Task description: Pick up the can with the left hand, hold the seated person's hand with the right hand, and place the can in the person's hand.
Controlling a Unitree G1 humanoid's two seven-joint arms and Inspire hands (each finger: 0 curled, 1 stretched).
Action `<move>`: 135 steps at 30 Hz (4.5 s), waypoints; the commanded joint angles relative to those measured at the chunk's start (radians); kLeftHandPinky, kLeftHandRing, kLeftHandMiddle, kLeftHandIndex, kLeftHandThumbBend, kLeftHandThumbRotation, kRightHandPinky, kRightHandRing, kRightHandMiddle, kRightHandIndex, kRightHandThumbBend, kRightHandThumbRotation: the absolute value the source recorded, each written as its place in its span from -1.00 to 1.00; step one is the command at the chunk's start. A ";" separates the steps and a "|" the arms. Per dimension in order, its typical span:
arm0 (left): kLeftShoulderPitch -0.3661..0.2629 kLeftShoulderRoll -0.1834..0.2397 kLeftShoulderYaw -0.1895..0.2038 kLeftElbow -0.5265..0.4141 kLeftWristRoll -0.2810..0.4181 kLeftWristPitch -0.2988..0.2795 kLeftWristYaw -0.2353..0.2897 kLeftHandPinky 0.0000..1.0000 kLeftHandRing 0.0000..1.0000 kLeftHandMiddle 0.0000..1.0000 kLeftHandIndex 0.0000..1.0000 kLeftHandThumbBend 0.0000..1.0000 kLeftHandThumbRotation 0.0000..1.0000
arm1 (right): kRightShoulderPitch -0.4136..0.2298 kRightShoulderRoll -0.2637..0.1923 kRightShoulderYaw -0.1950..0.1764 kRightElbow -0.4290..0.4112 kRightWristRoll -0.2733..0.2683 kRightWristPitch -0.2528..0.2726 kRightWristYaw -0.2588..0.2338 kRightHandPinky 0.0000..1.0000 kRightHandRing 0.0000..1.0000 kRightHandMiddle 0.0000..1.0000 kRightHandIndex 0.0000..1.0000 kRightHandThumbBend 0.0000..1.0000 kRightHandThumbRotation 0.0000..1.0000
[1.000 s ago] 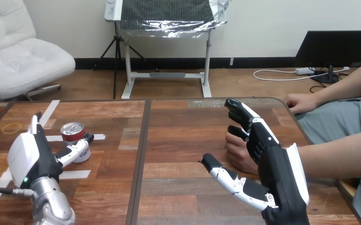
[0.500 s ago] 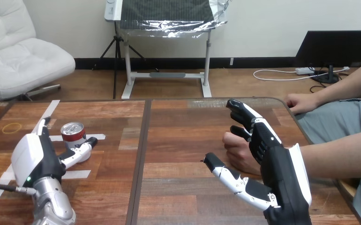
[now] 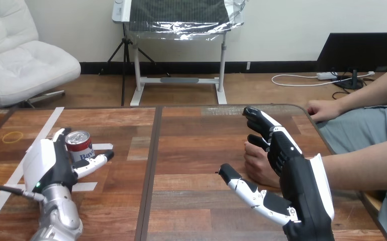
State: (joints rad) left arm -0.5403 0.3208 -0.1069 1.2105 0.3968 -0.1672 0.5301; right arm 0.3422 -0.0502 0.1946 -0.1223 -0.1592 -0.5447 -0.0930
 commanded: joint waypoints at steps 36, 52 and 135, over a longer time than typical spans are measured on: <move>-0.141 0.028 -0.137 0.047 0.125 0.034 0.072 0.25 0.39 0.43 0.39 0.61 -0.67 | -0.025 0.016 -0.007 -0.038 0.017 -0.010 0.012 0.65 0.76 0.74 0.65 0.24 -0.75; -0.136 0.033 -0.158 0.063 0.157 0.013 0.120 -0.24 -0.11 -0.02 0.03 0.56 -0.99 | -0.018 0.015 -0.011 -0.037 0.025 -0.017 0.020 0.68 0.76 0.73 0.64 0.24 -0.71; 0.051 0.019 -0.133 -0.308 0.102 -0.405 0.059 -0.19 -0.15 -0.05 -0.03 0.36 -1.00 | -0.049 0.024 -0.013 -0.002 0.043 -0.033 0.029 0.71 0.74 0.71 0.63 0.20 -0.69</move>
State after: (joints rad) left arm -0.4589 0.3355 -0.2467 1.0619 0.4929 -0.5344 0.5933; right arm 0.3504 -0.0517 0.1910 -0.1198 -0.1274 -0.5452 -0.0615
